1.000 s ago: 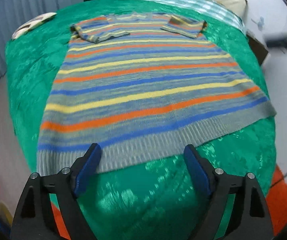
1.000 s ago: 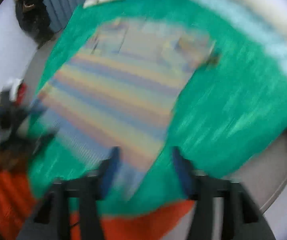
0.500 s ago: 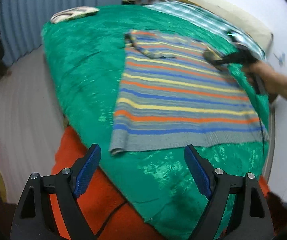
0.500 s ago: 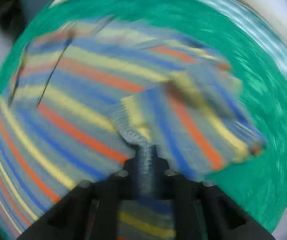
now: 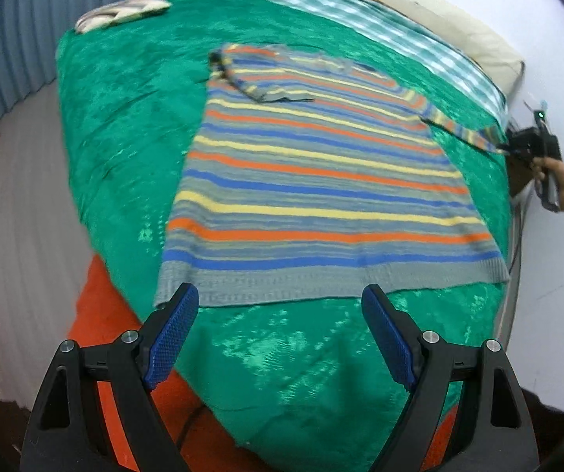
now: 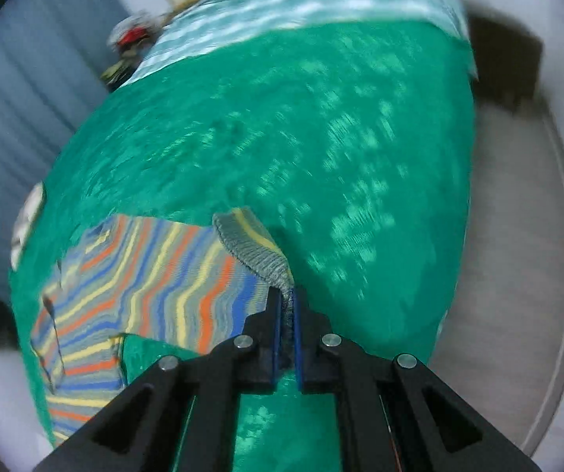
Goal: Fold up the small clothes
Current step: 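Grasp a sleeve cuff with the right tool and pull it outward straight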
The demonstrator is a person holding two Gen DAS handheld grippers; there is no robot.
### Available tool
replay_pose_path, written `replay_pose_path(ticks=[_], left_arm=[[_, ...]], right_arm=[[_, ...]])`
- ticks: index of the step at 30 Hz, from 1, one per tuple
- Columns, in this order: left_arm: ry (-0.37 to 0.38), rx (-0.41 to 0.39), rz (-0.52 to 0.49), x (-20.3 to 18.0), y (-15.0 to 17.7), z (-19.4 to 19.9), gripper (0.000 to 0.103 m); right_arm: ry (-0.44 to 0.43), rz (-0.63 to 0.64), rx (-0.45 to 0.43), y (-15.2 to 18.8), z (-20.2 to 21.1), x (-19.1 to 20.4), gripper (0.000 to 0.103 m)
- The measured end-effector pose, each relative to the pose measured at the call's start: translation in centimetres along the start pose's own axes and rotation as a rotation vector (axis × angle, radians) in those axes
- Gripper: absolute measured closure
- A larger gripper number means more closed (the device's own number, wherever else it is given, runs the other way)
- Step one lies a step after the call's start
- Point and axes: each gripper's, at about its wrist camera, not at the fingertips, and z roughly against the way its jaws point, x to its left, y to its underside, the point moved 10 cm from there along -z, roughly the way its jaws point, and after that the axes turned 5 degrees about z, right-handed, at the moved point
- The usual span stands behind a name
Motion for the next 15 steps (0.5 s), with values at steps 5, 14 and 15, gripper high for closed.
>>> replay_pose_path(ticks=[5, 14, 15], left_arm=[[-0.053, -0.008, -0.060, -0.3, 0.7, 1.0, 0.017], [-0.097, 0.017, -0.023, 2.0, 0.8, 1.6, 0.017], [-0.102, 0.015, -0.023, 2.2, 0.7, 1.8, 0.017]], right_arm=[[0.013, -0.107, 0.047, 2.1, -2.2, -2.2, 0.098], [0.062, -0.060, 0.025, 2.7, -1.8, -3.7, 0.100], [0.081, -0.063, 0.020, 2.8, -1.6, -4.4, 0.100]])
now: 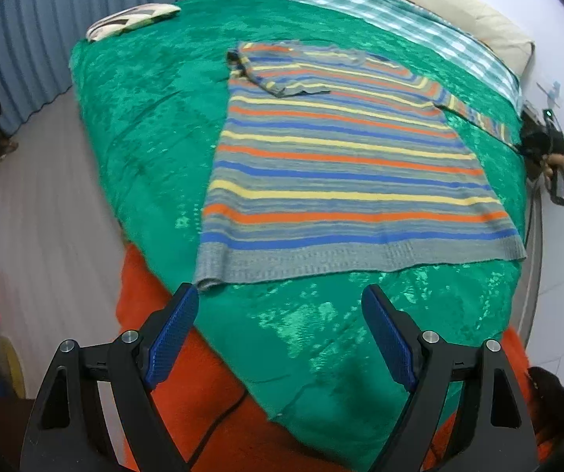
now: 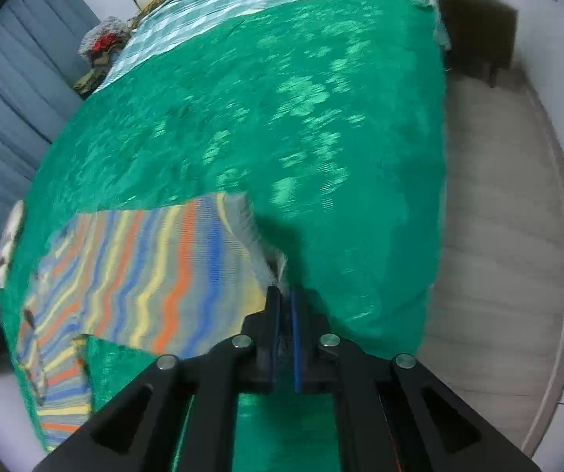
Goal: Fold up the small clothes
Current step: 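Grasp a sleeve cuff with the right tool and pull it outward straight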
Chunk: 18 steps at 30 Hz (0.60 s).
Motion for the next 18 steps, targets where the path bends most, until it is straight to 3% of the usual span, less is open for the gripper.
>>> replay_pose_path(ticks=[3, 5, 7, 9, 11, 13, 14, 15, 18], left_arm=[[-0.026, -0.024, -0.001, 1.3, -0.6, 1.0, 0.017], [-0.039, -0.038, 0.006, 2.3, -1.3, 1.4, 0.016], [-0.034, -0.048, 0.021, 3.1, -2.8, 1.4, 0.016], [-0.027, -0.056, 0.032, 3.5, -4.4, 1.3, 0.016], [-0.018, -0.083, 0.029, 3.6, -7.1, 2.1, 0.016], [-0.014, -0.125, 0.007, 3.6, -9.8, 3.6, 0.016], [-0.014, -0.146, -0.008, 3.7, -11.1, 4.4, 0.015], [-0.011, -0.170, -0.022, 3.7, -12.4, 5.4, 0.010], [0.011, -0.246, -0.061, 3.5, -16.4, 7.4, 0.004]], right_arm=[[0.049, -0.018, -0.012, 0.0, 1.2, -2.3, 0.093], [0.066, 0.068, -0.055, -0.3, 3.0, -1.3, 0.090], [0.004, 0.178, -0.071, -0.1, 4.1, 1.6, 0.090], [-0.089, 0.267, -0.067, 0.8, 4.5, 5.0, 0.081], [-0.125, 0.315, -0.047, 1.9, 3.8, 6.9, 0.074], [-0.101, 0.294, 0.032, 3.6, 1.5, 6.3, 0.078], [-0.090, 0.263, 0.052, 4.3, 0.8, 5.5, 0.088], [-0.082, 0.240, 0.037, 4.5, 0.9, 4.9, 0.091], [0.033, 0.283, -0.041, 6.0, 4.1, 4.1, 0.084]])
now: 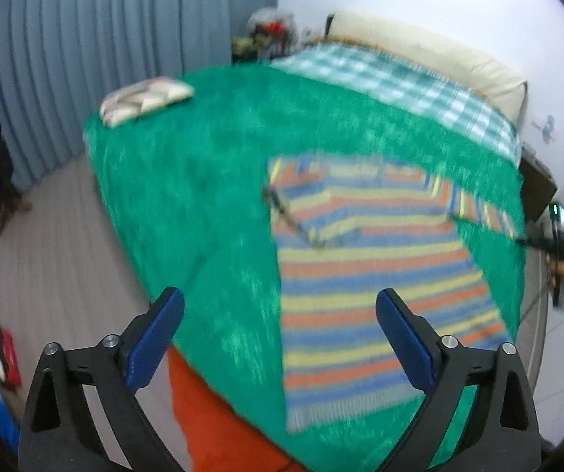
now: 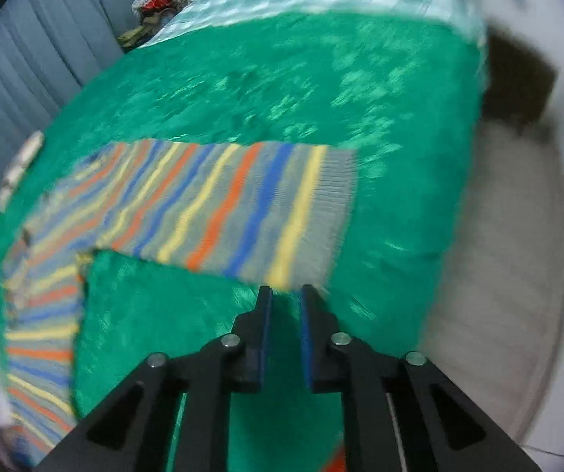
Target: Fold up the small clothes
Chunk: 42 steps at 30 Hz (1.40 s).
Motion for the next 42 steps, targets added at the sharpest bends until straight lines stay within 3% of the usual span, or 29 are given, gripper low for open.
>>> replay_pose_path(ticks=[3, 4, 6, 9, 11, 13, 17, 22, 23, 24, 25, 26, 27, 29, 31, 34, 37, 39, 42], left_arm=[[0.055, 0.032, -0.090, -2.0, -2.1, -2.5, 0.003], [0.085, 0.073, -0.182, -3.8, -1.9, -4.6, 0.003], [0.062, 0.082, -0.330, -6.3, -1.5, -8.1, 0.004], [0.081, 0.123, -0.515, -10.2, 0.0, -13.5, 0.004], [0.073, 0.151, -0.584, -11.6, 0.6, -17.1, 0.006], [0.061, 0.199, -0.616, -12.4, 0.9, -20.7, 0.021], [0.057, 0.267, -0.608, -12.6, 1.3, -25.4, 0.028], [0.063, 0.342, -0.582, -12.1, 3.1, -29.4, 0.035], [0.078, 0.351, -0.562, -12.0, 3.1, -29.7, 0.037], [0.096, 0.356, -0.524, -11.9, 3.1, -29.9, 0.047], [0.112, 0.361, -0.481, -11.8, 3.0, -30.1, 0.076], [0.116, 0.364, -0.453, -11.6, 2.8, -30.2, 0.097], [0.122, 0.374, -0.397, -11.3, 2.4, -30.2, 0.101], [0.178, 0.374, -0.267, -10.5, 0.9, -29.3, 0.101], [0.216, 0.313, -0.133, -8.5, -1.9, -27.3, 0.102], [0.239, 0.202, 0.156, -1.3, -7.2, -23.6, 0.102], [0.145, 0.108, 0.404, 9.1, -10.3, -21.4, 0.102], [0.048, 0.091, 0.496, 14.9, -10.1, -20.9, 0.102], [-0.043, 0.123, 0.598, 20.5, -7.9, -21.7, 0.102]], right_arm=[[-0.047, 0.103, -0.054, 2.3, 4.4, 3.5, 0.084], [-0.081, 0.130, -0.069, 3.3, 6.0, 5.1, 0.080], [-0.155, 0.188, -0.088, 6.1, 8.5, 8.8, 0.070], [-0.256, 0.247, -0.089, 10.7, 10.8, 14.0, 0.069], [-0.307, 0.258, -0.063, 14.0, 11.0, 16.9, 0.069], [-0.312, 0.275, -0.050, 16.3, 11.1, 18.8, 0.069], [-0.315, 0.279, -0.027, 18.9, 10.2, 20.9, 0.069], [-0.304, 0.272, -0.021, 18.5, 9.2, 20.6, 0.069], [-0.298, 0.273, -0.021, 18.4, 9.1, 20.4, 0.069], [-0.290, 0.277, -0.023, 18.2, 9.0, 20.4, 0.069], [-0.286, 0.277, -0.026, 18.2, 8.9, 20.3, 0.069], [-0.285, 0.275, -0.028, 18.2, 9.0, 20.3, 0.069], [-0.285, 0.273, -0.031, 18.3, 9.0, 20.4, 0.069], [-0.278, 0.277, -0.032, 18.4, 8.7, 20.5, 0.069], [-0.258, 0.303, -0.025, 18.8, 8.2, 20.8, 0.069], [-0.253, 0.308, -0.014, 19.3, 7.6, 21.0, 0.069], [-0.246, 0.313, -0.013, 19.3, 7.3, 21.0, 0.069], [-0.244, 0.318, -0.012, 19.3, 7.1, 21.1, 0.068], [-0.231, 0.339, -0.009, 19.4, 6.7, 21.4, 0.067]])
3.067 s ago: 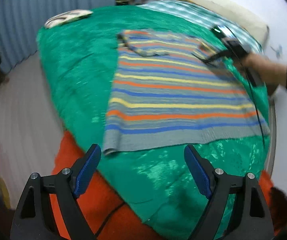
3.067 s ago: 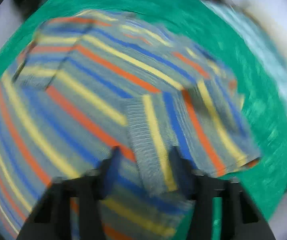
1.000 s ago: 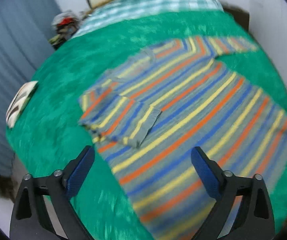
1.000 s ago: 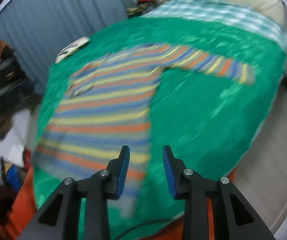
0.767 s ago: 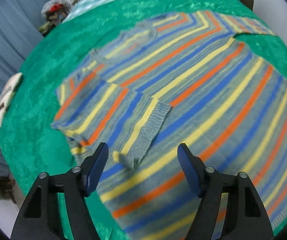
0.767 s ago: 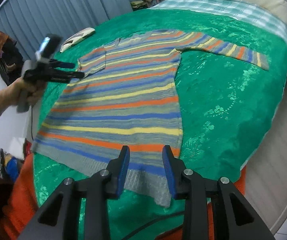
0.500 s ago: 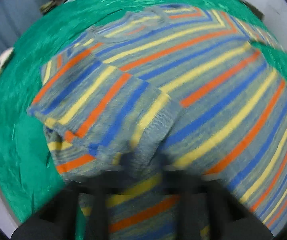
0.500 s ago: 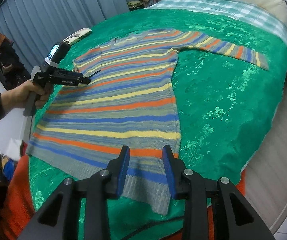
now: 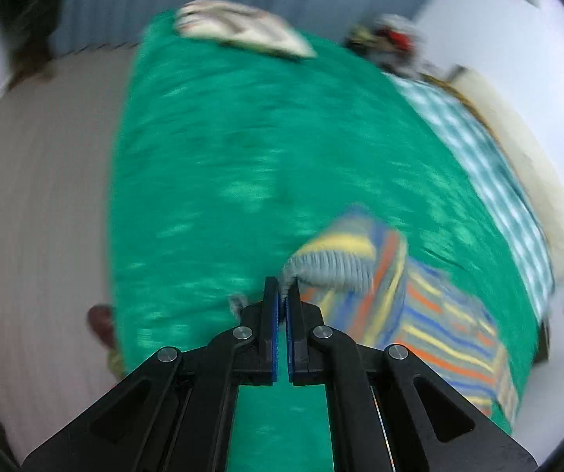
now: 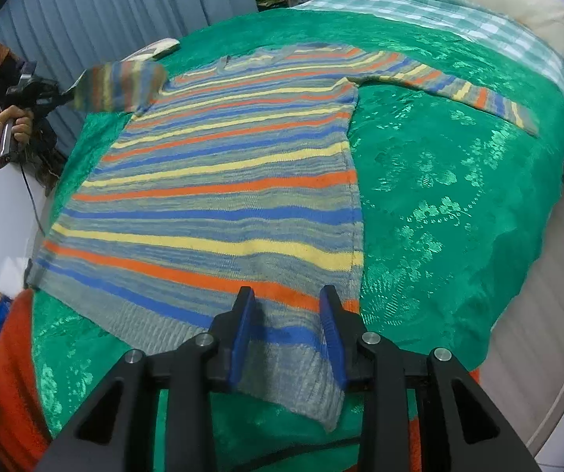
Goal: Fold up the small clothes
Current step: 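Grasp the other sleeve cuff with the left tool and pull it outward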
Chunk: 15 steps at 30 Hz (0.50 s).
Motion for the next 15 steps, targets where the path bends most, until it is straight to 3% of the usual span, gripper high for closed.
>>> replay_pose_path(ticks=[3, 10, 12, 14, 15], left_arm=[[-0.056, 0.041, 0.051, 3.1, 1.1, -1.7, 0.102], [-0.053, 0.089, 0.136, 6.5, 3.7, -3.0, 0.102], [-0.023, 0.096, 0.144, 6.5, 4.3, -3.0, 0.099], [0.018, 0.096, 0.167, 6.5, 4.4, -3.1, 0.080], [0.057, 0.103, 0.188, 6.5, 4.7, -3.2, 0.054]], right_arm=[[0.005, 0.004, 0.002, -0.1, -0.3, 0.2, 0.064], [0.017, 0.012, 0.016, -0.3, -0.7, 0.4, 0.064], [0.021, 0.018, 0.020, -0.3, -0.9, 0.4, 0.063], [0.027, 0.028, 0.022, -0.4, -1.0, 0.6, 0.062], [0.031, 0.032, 0.023, -0.4, -1.0, 0.7, 0.061]])
